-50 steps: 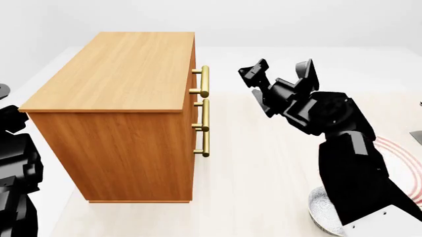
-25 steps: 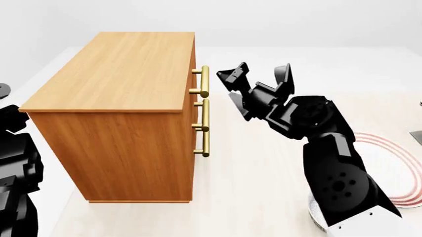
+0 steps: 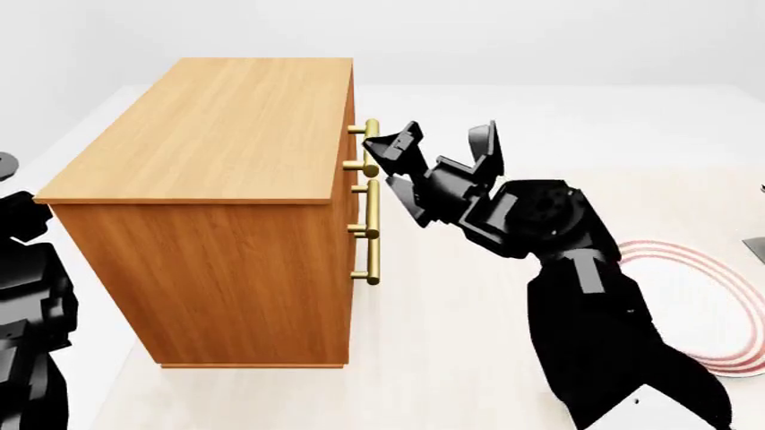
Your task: Open the top drawer of the cabinet and put the bowl in it.
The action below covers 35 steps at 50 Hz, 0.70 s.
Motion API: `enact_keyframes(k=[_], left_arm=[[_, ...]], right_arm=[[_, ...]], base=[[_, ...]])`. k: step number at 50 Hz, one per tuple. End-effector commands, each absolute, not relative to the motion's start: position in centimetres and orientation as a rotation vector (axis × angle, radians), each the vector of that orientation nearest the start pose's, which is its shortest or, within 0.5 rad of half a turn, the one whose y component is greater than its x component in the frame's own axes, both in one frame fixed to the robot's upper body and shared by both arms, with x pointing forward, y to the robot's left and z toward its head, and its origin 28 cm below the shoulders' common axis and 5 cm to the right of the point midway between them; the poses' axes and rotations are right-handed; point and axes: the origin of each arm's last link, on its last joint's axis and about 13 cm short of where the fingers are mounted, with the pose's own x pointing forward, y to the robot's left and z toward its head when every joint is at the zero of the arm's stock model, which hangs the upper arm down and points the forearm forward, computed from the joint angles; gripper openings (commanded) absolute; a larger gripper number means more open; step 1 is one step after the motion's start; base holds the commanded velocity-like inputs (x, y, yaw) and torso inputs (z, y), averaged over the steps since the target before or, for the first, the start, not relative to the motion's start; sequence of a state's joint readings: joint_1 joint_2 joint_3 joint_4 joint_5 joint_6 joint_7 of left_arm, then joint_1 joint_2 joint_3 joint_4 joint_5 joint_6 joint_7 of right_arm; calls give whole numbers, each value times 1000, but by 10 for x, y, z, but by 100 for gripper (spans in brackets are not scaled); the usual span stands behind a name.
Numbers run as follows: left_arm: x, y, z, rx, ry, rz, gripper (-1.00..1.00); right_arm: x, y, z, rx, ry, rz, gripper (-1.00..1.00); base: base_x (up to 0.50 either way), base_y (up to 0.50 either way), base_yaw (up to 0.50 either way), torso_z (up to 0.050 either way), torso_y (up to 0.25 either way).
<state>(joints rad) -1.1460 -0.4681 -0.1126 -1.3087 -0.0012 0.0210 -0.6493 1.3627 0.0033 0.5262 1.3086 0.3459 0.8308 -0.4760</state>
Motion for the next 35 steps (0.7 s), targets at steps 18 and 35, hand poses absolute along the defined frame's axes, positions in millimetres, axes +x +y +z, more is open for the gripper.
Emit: enact_keyframes(k=[18,35], left_arm=[[367,408,136,88,90,1123,100],[367,409,138,88,86,1125,100]], right_arm=[[401,-52,174,1012,520,708,100],[402,-52,171,984,499,709,-100]], base=[[0,0,0,0,0],[0,0,0,0,0]])
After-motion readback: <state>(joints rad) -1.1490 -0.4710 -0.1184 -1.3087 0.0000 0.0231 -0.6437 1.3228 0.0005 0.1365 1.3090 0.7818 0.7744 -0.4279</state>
